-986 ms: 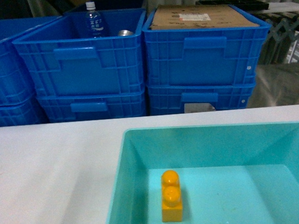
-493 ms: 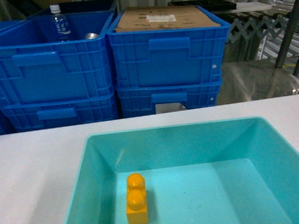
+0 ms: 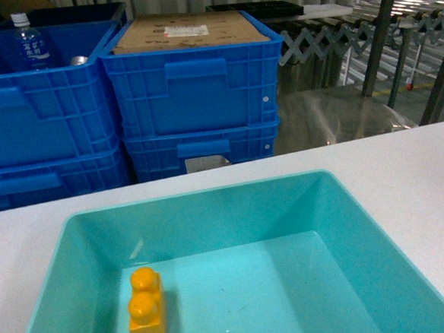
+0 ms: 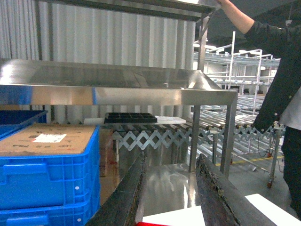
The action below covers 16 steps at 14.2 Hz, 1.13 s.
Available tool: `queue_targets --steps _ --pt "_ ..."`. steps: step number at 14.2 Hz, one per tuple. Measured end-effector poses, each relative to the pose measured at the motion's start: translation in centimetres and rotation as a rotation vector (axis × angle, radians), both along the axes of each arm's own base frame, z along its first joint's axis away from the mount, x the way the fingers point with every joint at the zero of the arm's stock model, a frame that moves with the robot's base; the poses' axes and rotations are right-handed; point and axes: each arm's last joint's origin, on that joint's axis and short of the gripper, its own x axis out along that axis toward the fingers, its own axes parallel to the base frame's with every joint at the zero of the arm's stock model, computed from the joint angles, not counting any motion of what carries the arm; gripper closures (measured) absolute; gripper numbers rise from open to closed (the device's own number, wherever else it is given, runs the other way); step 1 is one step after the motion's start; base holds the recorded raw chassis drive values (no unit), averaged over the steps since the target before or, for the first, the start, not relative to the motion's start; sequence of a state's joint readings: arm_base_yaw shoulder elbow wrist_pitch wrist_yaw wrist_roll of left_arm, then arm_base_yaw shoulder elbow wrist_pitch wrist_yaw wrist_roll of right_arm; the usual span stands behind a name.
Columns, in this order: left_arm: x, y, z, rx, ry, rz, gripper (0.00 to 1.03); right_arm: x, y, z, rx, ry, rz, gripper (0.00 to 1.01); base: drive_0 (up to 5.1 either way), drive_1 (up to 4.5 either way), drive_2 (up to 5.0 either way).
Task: Pick red block from blue box to shelf
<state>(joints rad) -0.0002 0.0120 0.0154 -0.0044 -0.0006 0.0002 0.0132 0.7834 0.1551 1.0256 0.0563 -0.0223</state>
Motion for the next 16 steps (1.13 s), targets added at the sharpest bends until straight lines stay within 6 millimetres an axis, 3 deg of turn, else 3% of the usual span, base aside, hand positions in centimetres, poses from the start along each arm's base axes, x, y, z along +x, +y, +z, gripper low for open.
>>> queue_targets --steps 16 --pt "0.00 0.00 0.00 0.000 0.000 0.000 0.05 0.00 0.00 0.00 0.000 0.000 0.000 0.74 -1.5 -1.49 -1.5"
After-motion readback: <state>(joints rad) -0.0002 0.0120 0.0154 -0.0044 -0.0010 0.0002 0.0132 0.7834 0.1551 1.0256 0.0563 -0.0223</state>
